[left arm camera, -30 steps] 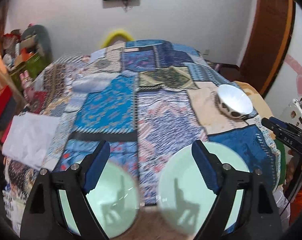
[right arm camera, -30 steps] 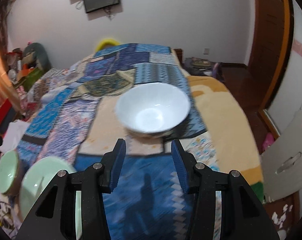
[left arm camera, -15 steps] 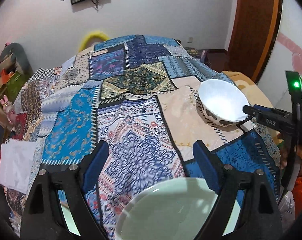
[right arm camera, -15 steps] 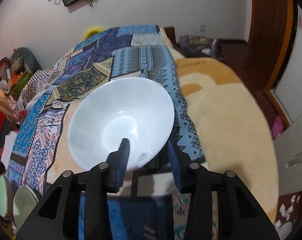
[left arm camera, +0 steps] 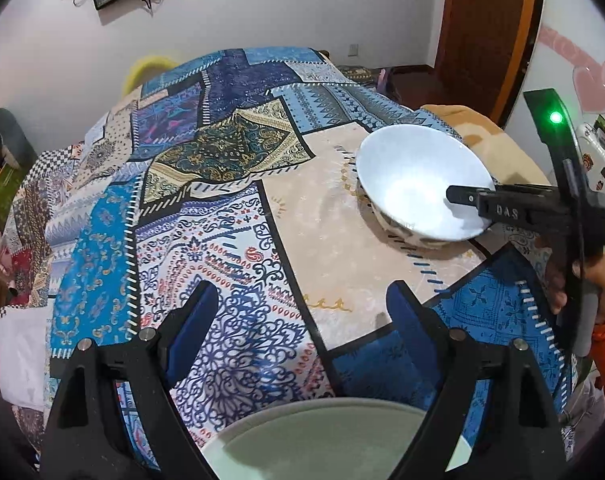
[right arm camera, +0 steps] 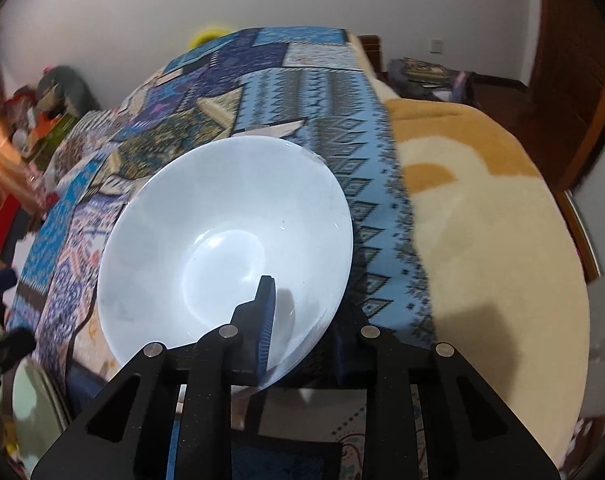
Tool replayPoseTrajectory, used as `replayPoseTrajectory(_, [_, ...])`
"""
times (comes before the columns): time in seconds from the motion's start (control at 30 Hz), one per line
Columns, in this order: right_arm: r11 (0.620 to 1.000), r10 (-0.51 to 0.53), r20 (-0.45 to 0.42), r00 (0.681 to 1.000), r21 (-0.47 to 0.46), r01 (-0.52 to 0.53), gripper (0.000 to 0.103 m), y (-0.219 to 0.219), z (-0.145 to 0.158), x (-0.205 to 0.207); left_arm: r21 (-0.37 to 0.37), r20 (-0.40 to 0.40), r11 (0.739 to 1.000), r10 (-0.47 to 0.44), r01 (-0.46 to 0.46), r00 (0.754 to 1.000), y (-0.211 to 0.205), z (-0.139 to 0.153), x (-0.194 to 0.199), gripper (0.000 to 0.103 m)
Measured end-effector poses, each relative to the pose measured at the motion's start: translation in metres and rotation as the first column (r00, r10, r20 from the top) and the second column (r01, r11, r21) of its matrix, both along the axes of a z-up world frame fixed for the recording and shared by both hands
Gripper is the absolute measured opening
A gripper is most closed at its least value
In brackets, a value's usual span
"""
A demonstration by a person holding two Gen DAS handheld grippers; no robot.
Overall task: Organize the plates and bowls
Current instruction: 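Lift the white bowl with the right tool and carry it toward the bowls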
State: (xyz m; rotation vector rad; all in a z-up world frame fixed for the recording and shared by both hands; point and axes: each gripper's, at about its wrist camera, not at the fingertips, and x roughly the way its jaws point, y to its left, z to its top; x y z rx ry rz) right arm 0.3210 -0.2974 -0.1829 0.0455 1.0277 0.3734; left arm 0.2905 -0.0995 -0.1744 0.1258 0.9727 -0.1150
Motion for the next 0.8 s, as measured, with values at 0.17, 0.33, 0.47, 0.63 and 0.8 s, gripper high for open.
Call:
replayPoseTrajectory(0.17, [0.996, 0.083, -0.011, 0.996, 0.03, -0.083, 0.022, 0.011, 0.002, -0.011, -0.052, -0.024, 0.999, 0.016, -0.017, 1.0, 0.001, -0.005, 0.01, 0.086])
replayPoseTrajectory(0.33, [0.989, 0.148, -0.017, 0.989, 0.031, -0.147, 0.022, 0.027, 0.002, -0.025, -0.068, -0.05, 0.997, 0.027, -0.03, 0.998, 0.0, -0.012, 0.018, 0.086])
replayPoseTrajectory(0.47, [0.983, 0.178, -0.022, 0.984, 0.04, -0.177, 0.022, 0.035, 0.002, -0.035, -0.087, -0.12, 0.996, 0.018, -0.029, 0.993, 0.0, -0.026, 0.024, 0.086])
replayPoseTrajectory(0.63, [0.984, 0.171, -0.036, 0.985, 0.067, -0.168, 0.022, 0.035, 0.0, -0.038, -0.103, -0.168, 0.994, 0.027, -0.045, 0.985, 0.001, -0.039, 0.027, 0.086])
replayPoseTrajectory(0.8, [0.986, 0.147, -0.04, 0.988, 0.09, -0.143, 0.022, 0.032, -0.002, -0.04, -0.115, -0.204, 0.993, 0.012, -0.037, 0.979, -0.002, -0.05, 0.029, 0.078])
